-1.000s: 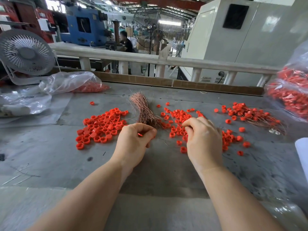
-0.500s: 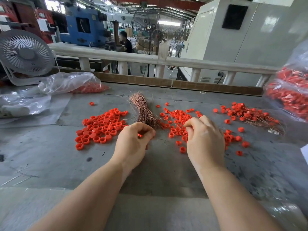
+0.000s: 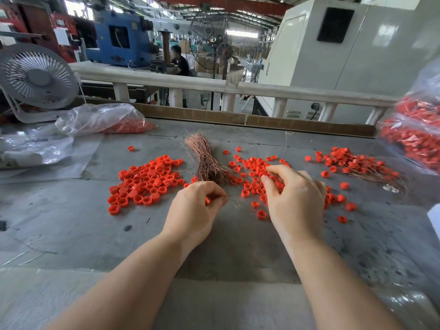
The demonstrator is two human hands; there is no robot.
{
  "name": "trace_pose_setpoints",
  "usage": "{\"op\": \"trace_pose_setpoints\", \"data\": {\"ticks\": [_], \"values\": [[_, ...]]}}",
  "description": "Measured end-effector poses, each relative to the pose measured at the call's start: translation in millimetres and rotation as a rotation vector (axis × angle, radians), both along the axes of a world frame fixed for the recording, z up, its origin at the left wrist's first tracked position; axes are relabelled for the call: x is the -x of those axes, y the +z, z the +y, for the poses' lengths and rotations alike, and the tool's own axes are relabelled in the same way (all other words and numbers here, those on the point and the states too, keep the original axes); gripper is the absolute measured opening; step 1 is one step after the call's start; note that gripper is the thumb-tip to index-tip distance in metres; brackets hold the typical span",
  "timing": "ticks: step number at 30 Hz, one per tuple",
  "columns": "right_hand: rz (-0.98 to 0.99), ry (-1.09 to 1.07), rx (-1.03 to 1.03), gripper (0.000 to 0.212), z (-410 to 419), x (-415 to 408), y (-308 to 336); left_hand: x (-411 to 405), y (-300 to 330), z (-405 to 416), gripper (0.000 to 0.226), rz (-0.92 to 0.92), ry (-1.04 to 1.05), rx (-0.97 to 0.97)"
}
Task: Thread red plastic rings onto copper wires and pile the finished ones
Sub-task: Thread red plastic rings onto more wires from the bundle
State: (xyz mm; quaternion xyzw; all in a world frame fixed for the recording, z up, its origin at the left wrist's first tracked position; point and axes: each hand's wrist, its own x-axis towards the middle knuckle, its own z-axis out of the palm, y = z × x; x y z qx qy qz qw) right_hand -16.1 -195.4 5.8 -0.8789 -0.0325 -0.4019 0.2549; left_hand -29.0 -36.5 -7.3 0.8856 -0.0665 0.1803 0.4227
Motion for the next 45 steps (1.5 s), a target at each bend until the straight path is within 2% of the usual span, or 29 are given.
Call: {"op": "trace_pose_setpoints", "data": {"ticks": [9, 20, 22, 27, 32, 35, 40, 42, 43, 45], "values": [[-0.007, -0.019, 0.026, 0.015, 0, -1, 0, 1, 1, 0, 0.02, 0.013, 0.015, -0.042], [0.336, -0.112, 0.203, 0.02, -4, -5, -8, 3, 1, -1, 0.005, -0.017, 0.014, -0.11], [0.333, -0.047, 0.204, 0.019, -3, -5, -9, 3, 1, -1, 0.004, -0.015, 0.016, -0.116], [0.273, 0.359, 0.162, 0.015, 8, 0, -6, 3, 1, -2, 0.004, -0.024, 0.013, -0.121], [0.294, 0.46, 0.192, 0.01, 11, 1, -6, 2, 0, -1, 0.005, -0.045, -0.003, -0.125], [0.26, 0.442, 0.178, 0.005, 11, 1, -6, 0, 0, -1, 0.004, -0.055, 0.0, -0.075], [0.223, 0.366, 0.128, 0.003, 8, 0, -6, -8, 3, 9, 0.029, -0.072, 0.211, 0.164], [0.219, 0.357, 0.122, 0.003, 8, 0, -6, -10, 4, 14, 0.018, -0.064, 0.27, 0.248], [0.219, 0.356, 0.12, 0.004, 8, 0, -6, -11, 4, 15, 0.01, -0.056, 0.291, 0.245], [0.222, 0.355, 0.107, 0.004, 8, 0, -6, -10, 2, 16, 0.011, -0.023, 0.317, 0.19]]}}
